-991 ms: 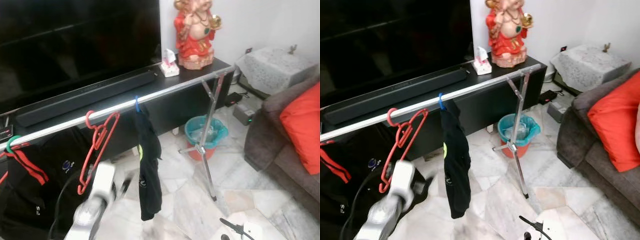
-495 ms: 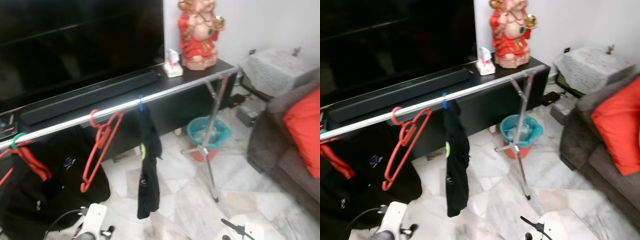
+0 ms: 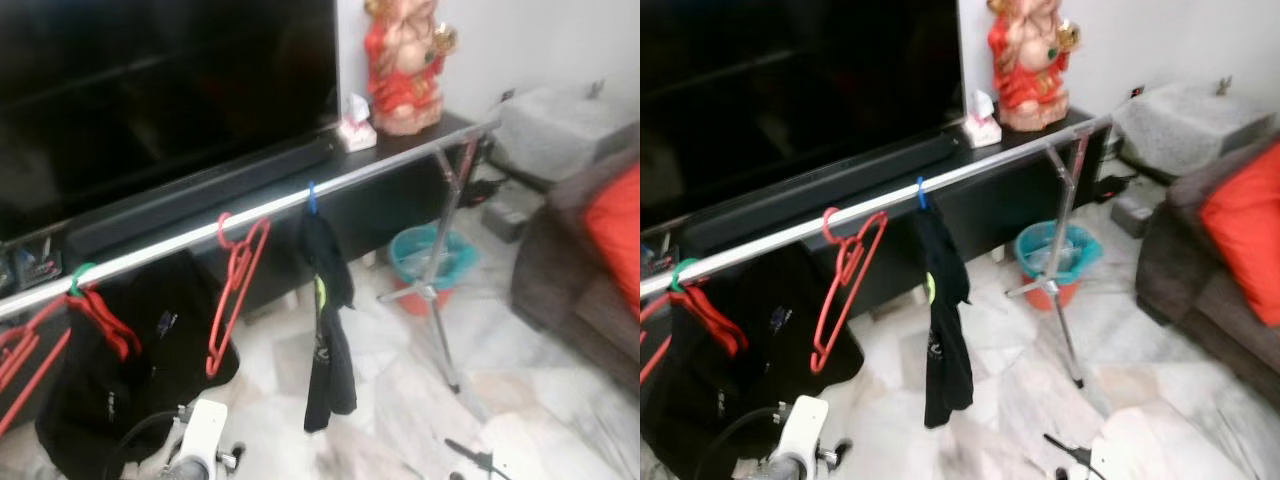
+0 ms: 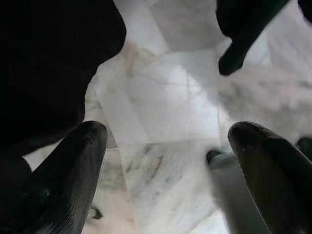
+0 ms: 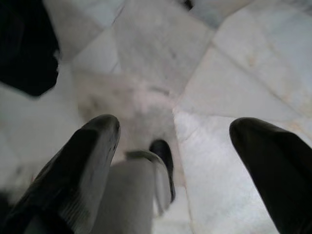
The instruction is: Hang hanger
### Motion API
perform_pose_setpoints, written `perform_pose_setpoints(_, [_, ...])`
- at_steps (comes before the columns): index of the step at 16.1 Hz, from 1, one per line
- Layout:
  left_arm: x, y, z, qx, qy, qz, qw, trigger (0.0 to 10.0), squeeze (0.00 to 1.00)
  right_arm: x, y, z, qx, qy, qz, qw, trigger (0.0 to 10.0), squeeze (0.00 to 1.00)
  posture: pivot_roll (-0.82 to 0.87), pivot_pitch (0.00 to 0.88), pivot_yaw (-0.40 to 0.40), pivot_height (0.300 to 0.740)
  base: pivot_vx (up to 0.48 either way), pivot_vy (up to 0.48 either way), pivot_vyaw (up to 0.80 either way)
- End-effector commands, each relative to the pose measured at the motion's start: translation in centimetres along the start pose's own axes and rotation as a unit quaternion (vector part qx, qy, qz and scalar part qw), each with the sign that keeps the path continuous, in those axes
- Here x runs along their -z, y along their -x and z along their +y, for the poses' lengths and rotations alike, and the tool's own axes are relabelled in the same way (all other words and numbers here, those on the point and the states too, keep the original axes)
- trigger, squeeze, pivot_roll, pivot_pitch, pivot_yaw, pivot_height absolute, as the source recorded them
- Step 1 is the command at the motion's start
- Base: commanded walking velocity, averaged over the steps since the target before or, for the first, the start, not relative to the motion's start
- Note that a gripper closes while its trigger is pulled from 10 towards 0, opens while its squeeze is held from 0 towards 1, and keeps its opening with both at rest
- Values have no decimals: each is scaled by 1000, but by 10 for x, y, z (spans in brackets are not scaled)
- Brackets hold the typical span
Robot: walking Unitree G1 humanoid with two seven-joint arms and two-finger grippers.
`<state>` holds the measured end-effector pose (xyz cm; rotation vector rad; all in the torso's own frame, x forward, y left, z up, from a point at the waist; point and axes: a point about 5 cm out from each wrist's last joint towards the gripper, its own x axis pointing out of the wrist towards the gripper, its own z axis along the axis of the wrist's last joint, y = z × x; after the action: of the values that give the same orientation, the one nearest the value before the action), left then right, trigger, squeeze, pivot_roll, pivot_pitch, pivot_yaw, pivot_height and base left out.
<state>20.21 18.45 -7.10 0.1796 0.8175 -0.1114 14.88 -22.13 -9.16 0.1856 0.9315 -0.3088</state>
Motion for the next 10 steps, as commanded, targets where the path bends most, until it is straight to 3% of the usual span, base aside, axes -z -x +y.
perform_pose_setpoints(1, [-1, 1, 9, -12, -12, -2, 1000, 10000, 0, 5, 0, 13, -14, 3, 8, 1000, 10000, 0, -209, 19, 77, 740, 0, 334, 800])
perform_pose_setpoints(5, [-1, 0, 8, -9, -10, -3, 1000, 10000, 0, 5, 0, 16, -17, -3, 9, 1000, 10000, 0, -209, 22, 77, 740, 0, 282, 128])
perform_pose_setpoints(10, [-6, 0, 3, -3, -3, -30, 1000, 10000, 0, 4, -1, 17, -17, -2, 11, 1000, 10000, 0, -209, 28, 79, 740, 0, 0, 0])
